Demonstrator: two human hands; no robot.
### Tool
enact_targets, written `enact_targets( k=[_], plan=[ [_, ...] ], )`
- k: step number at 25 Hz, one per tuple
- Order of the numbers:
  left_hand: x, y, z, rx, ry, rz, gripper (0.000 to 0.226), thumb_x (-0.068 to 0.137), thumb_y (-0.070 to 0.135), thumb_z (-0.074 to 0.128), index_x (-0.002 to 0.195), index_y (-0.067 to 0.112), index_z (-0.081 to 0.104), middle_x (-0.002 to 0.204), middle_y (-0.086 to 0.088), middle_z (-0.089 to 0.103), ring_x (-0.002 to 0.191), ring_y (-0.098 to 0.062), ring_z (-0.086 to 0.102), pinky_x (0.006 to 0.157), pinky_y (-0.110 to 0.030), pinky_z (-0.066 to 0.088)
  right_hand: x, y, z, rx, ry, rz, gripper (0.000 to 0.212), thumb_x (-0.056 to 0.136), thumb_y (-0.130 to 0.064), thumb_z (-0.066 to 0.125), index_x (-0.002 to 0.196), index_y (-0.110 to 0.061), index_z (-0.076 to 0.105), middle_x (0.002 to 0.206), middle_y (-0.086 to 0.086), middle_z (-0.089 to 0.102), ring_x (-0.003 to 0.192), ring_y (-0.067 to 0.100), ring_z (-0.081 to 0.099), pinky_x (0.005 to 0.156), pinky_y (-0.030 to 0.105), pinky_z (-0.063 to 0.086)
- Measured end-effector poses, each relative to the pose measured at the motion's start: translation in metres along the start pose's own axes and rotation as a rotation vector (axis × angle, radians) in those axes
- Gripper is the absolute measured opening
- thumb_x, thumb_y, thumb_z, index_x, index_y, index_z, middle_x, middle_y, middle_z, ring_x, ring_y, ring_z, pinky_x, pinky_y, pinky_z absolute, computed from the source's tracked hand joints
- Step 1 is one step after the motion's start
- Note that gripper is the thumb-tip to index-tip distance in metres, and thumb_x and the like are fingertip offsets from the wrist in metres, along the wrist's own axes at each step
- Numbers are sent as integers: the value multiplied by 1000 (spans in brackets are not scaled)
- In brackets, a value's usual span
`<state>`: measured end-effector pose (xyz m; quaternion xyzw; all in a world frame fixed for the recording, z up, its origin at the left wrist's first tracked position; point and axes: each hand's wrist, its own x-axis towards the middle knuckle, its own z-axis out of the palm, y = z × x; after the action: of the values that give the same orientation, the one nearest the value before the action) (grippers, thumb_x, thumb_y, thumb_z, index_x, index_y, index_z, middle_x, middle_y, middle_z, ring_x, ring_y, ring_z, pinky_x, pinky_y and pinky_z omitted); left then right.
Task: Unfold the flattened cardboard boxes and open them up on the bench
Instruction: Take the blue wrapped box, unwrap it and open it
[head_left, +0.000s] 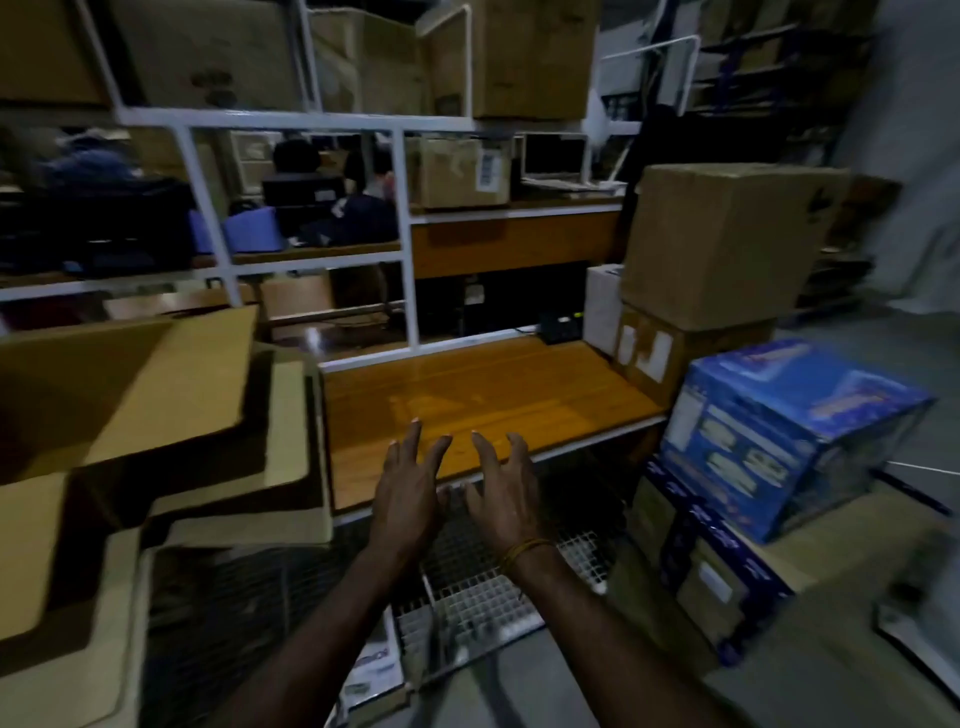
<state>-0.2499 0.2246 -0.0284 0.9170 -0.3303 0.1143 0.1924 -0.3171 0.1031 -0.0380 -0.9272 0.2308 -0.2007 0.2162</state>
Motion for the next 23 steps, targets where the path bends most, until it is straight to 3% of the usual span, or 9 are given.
enact_targets(
  k=[6, 13, 19, 23],
  plan=[
    [36, 146, 75, -116, -90, 203, 73, 94, 24, 65, 154, 29, 25, 165, -7, 1, 149, -36, 15, 112, -49, 36, -3, 141, -75, -85, 111, 185, 68, 98, -33, 56, 154, -36, 17, 162, 12, 0, 146, 36, 18, 114, 47, 31],
    [65, 282, 131, -186, -156, 418, 78, 89, 28, 66, 155, 28, 23, 165, -10, 6, 149, -34, 14, 117, -44, 30, -22, 267, -143, -76, 256, 372, 68, 93, -33, 59, 153, -32, 25, 161, 16, 8, 147, 35, 17, 115, 45, 27],
    [100, 363, 184, -228, -258, 525, 82, 89, 32, 66, 155, 30, 19, 162, -13, 8, 147, -33, 17, 113, -47, 35, -19, 350, -169, -132, 306, 488, 70, 92, -31, 60, 153, -29, 27, 161, 16, 10, 146, 35, 20, 112, 45, 36],
    [136, 403, 223, -310, -311, 568, 80, 90, 33, 66, 155, 32, 19, 163, -12, 5, 149, -32, 14, 116, -45, 32, 13, 402, -175, -187, 367, 491, 69, 87, -30, 68, 148, -28, 38, 155, 17, 24, 141, 37, 31, 107, 48, 43]
  ],
)
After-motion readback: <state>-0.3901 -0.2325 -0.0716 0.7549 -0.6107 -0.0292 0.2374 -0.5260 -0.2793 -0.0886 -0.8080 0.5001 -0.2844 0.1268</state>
